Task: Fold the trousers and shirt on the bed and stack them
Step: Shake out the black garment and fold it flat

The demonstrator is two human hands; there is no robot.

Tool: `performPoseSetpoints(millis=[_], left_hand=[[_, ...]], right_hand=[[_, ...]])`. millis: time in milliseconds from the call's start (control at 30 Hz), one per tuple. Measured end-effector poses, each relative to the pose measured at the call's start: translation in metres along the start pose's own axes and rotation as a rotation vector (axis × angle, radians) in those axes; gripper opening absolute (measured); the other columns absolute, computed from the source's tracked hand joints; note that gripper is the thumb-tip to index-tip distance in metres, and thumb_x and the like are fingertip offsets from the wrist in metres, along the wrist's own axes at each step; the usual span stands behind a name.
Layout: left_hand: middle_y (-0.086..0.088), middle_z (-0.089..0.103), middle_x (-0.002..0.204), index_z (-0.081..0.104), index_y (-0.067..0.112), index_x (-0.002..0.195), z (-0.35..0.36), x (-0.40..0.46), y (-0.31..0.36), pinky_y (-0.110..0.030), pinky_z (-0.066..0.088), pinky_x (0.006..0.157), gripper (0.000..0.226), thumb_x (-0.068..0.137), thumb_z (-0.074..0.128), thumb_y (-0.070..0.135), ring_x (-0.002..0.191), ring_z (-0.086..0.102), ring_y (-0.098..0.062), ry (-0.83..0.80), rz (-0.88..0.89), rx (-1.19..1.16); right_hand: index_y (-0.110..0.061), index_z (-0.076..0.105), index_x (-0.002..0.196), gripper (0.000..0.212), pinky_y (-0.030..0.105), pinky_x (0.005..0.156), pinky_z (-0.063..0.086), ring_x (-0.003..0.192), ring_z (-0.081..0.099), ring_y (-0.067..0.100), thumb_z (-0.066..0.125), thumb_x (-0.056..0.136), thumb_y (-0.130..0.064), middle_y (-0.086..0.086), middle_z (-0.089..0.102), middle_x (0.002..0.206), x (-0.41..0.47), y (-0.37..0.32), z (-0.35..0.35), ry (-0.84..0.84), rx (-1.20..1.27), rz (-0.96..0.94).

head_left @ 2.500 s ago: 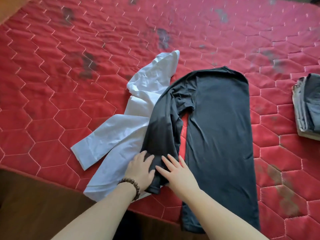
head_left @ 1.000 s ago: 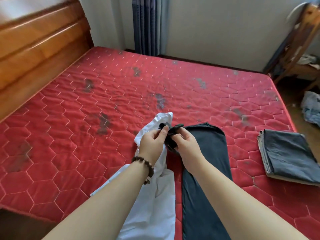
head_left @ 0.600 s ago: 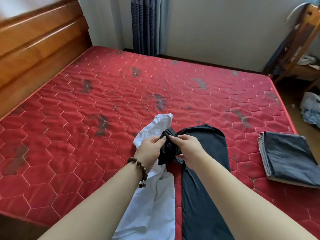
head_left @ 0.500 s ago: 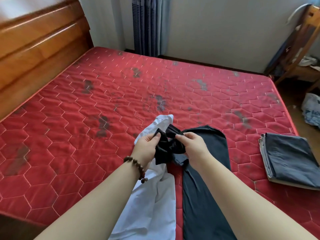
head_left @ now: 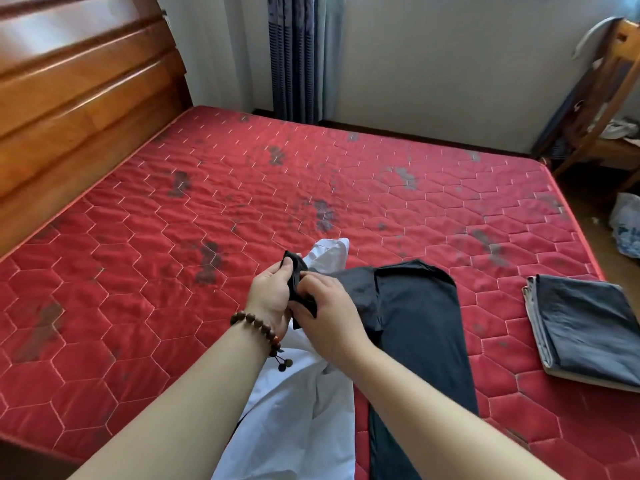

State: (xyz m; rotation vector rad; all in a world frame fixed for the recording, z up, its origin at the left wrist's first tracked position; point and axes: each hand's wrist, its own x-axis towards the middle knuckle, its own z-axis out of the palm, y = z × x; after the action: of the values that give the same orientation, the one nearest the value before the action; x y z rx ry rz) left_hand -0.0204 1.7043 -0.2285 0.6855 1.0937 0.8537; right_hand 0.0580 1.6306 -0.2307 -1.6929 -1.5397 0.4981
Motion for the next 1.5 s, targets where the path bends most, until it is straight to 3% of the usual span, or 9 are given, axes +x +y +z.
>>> performPoseSetpoints(millis=[200, 367, 567, 667, 833, 933, 1233, 1333, 1500], left_hand=[[-0.012, 0.069, 0.083, 0.064, 0.003, 0.094, -0.014, 0.004, -0.002, -0.031, 0.053, 0.068, 0.037, 0.102, 0.04, 0.03, 0.074, 0.068, -0.021, -0.059, -0.104, -0.048], [-0.014, 0.066, 0.084, 0.064, -0.003, 0.097, -0.022, 0.003, -0.005, -0.032, 0.052, 0.073, 0.024, 0.094, 0.057, 0.02, 0.076, 0.065, -0.024, -0.123, -0.182, 0.048], [-0.024, 0.067, 0.089, 0.067, -0.002, 0.091, -0.038, 0.005, -0.01, -0.051, 0.055, 0.079, 0.024, 0.098, 0.046, 0.008, 0.08, 0.066, -0.034, -0.081, -0.033, 0.281], [-0.024, 0.069, 0.093, 0.07, 0.002, 0.091, -0.046, 0.001, -0.007, -0.057, 0.053, 0.083, 0.026, 0.099, 0.047, 0.012, 0.087, 0.066, -0.037, -0.131, 0.013, 0.356], [-0.029, 0.068, 0.099, 0.069, 0.002, 0.095, -0.057, -0.002, 0.002, -0.06, 0.052, 0.084, 0.029, 0.099, 0.048, 0.021, 0.089, 0.066, -0.04, -0.143, 0.023, 0.419], [-0.034, 0.063, 0.098, 0.065, -0.007, 0.099, -0.062, -0.003, 0.007, -0.064, 0.045, 0.086, 0.038, 0.099, 0.047, 0.027, 0.086, 0.062, -0.041, -0.141, 0.001, 0.401], [-0.029, 0.065, 0.111, 0.063, -0.004, 0.109, -0.07, 0.001, 0.008, -0.054, 0.045, 0.1, 0.043, 0.102, 0.038, 0.03, 0.109, 0.061, -0.04, -0.129, 0.041, 0.259], [-0.021, 0.07, 0.103, 0.065, 0.002, 0.103, -0.07, 0.002, 0.009, -0.042, 0.054, 0.092, 0.033, 0.094, 0.054, 0.031, 0.102, 0.067, -0.032, -0.227, 0.089, 0.335], [-0.002, 0.073, 0.082, 0.069, 0.017, 0.089, -0.071, 0.016, 0.013, -0.023, 0.056, 0.07, 0.014, 0.094, 0.057, 0.011, 0.082, 0.069, -0.015, -0.127, 0.259, 0.545]], right_hand=[[-0.012, 0.056, 0.082, 0.009, 0.026, 0.075, 0.042, 0.09, 0.051, 0.012, 0.061, 0.087, -0.018, -0.011, 0.055, 0.084, -0.004, -0.005, 0.011, 0.046, -0.019, -0.042], [-0.011, 0.07, 0.094, 0.011, 0.015, 0.094, 0.035, 0.111, 0.049, 0.012, 0.066, 0.085, -0.015, -0.004, 0.065, 0.109, -0.01, 0.002, 0.021, 0.079, -0.056, -0.024], [-0.009, 0.068, 0.082, 0.015, 0.01, 0.072, 0.036, 0.08, 0.05, 0.003, 0.057, 0.091, -0.016, -0.014, 0.06, 0.074, 0.004, 0.013, 0.012, 0.084, 0.116, 0.151], [-0.012, 0.069, 0.088, 0.008, 0.001, 0.074, 0.033, 0.083, 0.05, 0.002, 0.063, 0.086, -0.007, -0.016, 0.059, 0.08, 0.022, 0.02, 0.008, 0.055, 0.08, 0.166], [-0.023, 0.061, 0.084, 0.013, 0.017, 0.062, 0.038, 0.064, 0.049, 0.006, 0.07, 0.083, -0.015, -0.006, 0.055, 0.07, 0.037, 0.024, 0.016, -0.133, 0.067, 0.215], [-0.019, 0.063, 0.08, 0.011, 0.025, 0.07, 0.042, 0.072, 0.052, 0.014, 0.07, 0.082, -0.012, 0.0, 0.058, 0.076, 0.039, 0.022, 0.022, -0.135, 0.076, 0.173], [-0.02, 0.061, 0.081, 0.012, 0.011, 0.08, 0.039, 0.087, 0.054, 0.002, 0.067, 0.084, -0.01, -0.008, 0.061, 0.089, 0.06, 0.012, 0.038, -0.117, 0.182, 0.059], [-0.023, 0.057, 0.083, 0.016, 0.028, 0.08, 0.046, 0.085, 0.059, 0.016, 0.062, 0.087, -0.009, -0.007, 0.063, 0.082, 0.063, 0.012, 0.042, -0.163, 0.204, 0.076], [-0.029, 0.055, 0.094, 0.014, 0.021, 0.066, 0.043, 0.064, 0.051, 0.005, 0.062, 0.091, -0.017, -0.012, 0.055, 0.07, 0.078, 0.02, 0.036, -0.271, 0.23, 0.09]])
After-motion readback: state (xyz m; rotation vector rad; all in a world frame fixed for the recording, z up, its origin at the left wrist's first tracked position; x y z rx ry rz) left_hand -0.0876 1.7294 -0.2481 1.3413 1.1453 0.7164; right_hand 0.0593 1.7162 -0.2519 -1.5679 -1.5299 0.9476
